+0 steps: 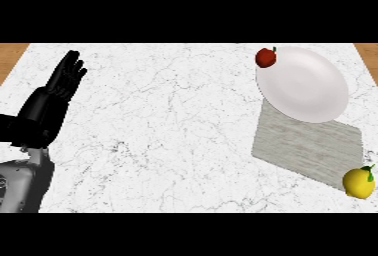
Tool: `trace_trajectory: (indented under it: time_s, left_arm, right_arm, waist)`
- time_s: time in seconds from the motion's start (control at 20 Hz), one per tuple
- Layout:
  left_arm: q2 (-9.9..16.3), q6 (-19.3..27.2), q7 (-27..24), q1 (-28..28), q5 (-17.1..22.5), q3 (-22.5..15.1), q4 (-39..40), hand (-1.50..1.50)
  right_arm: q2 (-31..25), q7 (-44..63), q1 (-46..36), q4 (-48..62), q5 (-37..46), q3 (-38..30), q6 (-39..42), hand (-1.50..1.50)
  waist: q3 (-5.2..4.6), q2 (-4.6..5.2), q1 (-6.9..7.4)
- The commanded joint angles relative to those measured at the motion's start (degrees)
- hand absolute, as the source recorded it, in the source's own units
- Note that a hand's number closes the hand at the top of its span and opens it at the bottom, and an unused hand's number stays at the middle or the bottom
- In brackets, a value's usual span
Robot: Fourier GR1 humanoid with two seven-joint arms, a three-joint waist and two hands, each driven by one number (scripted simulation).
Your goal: Pick the bell pepper from the placemat and place it in the plate
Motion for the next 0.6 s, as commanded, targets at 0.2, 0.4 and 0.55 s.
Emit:
trace_trajectory:
  time_s: [0.2, 0.4, 0.55]
  left_arm:
    - [1.15, -1.00, 3.48, -0.41, 1.44, 1.56, -3.32, 0.00]
    - [0.42, -2.11, -0.38, -0.03, 0.40, 0.96, 0.78, 0.00]
    - [0.11, -2.38, -2.10, -0.26, 0.29, 1.11, 1.47, 0.00]
  right_arm:
    - [-5.64, -5.31, 5.77, 1.17, -0.50, -0.89, 5.83, -1.50]
    - [-10.47, -6.51, 8.15, 1.09, -0.15, -0.53, 11.78, -1.50]
    - [-8.47, -9.26, 9.22, 1.25, 0.55, -0.40, 6.62, -1.50]
  waist:
    - [0.11, 0.01, 0.60]
    - [0.07, 0.00, -0.13]
    - [0.15, 0.36, 0.55]
